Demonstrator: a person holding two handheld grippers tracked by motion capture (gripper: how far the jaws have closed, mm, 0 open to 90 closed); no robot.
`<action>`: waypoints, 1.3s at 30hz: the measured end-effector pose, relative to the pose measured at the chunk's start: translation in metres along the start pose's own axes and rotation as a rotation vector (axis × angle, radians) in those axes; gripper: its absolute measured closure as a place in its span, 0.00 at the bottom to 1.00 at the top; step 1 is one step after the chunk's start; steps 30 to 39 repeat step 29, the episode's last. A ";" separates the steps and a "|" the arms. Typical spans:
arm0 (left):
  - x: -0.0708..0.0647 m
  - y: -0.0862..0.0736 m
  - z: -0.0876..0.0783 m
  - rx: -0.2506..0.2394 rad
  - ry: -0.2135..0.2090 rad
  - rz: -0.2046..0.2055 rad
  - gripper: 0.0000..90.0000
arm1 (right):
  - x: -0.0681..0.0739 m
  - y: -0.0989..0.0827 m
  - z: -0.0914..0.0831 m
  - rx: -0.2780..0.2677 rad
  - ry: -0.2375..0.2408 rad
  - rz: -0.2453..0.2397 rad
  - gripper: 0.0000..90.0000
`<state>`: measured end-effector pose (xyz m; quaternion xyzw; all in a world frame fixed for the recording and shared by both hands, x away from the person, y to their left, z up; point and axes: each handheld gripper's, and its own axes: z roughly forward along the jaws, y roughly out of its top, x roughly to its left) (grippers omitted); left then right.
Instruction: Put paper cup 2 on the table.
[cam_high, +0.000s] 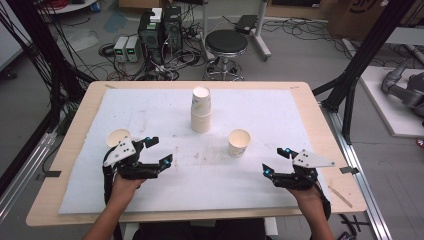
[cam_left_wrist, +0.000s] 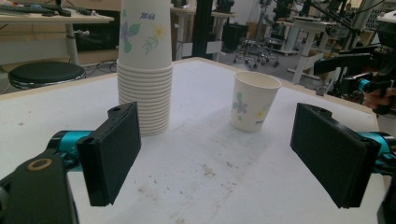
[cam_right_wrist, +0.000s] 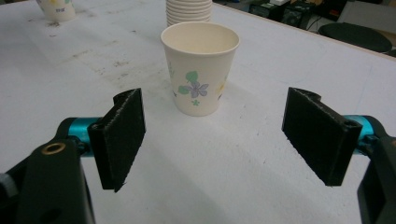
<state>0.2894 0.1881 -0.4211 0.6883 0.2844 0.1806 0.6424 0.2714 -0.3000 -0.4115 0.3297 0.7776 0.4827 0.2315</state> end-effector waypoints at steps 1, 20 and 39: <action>0.000 -0.001 -0.002 0.002 -0.004 0.006 0.18 | 0.000 0.000 0.000 -0.003 -0.003 -0.001 0.24; 0.000 -0.003 -0.007 -0.002 0.003 0.012 0.19 | 0.001 0.000 0.002 0.002 -0.002 -0.006 0.24; 0.001 -0.003 -0.006 0.000 0.008 0.012 0.19 | 0.000 -0.001 0.001 0.001 -0.005 -0.001 0.24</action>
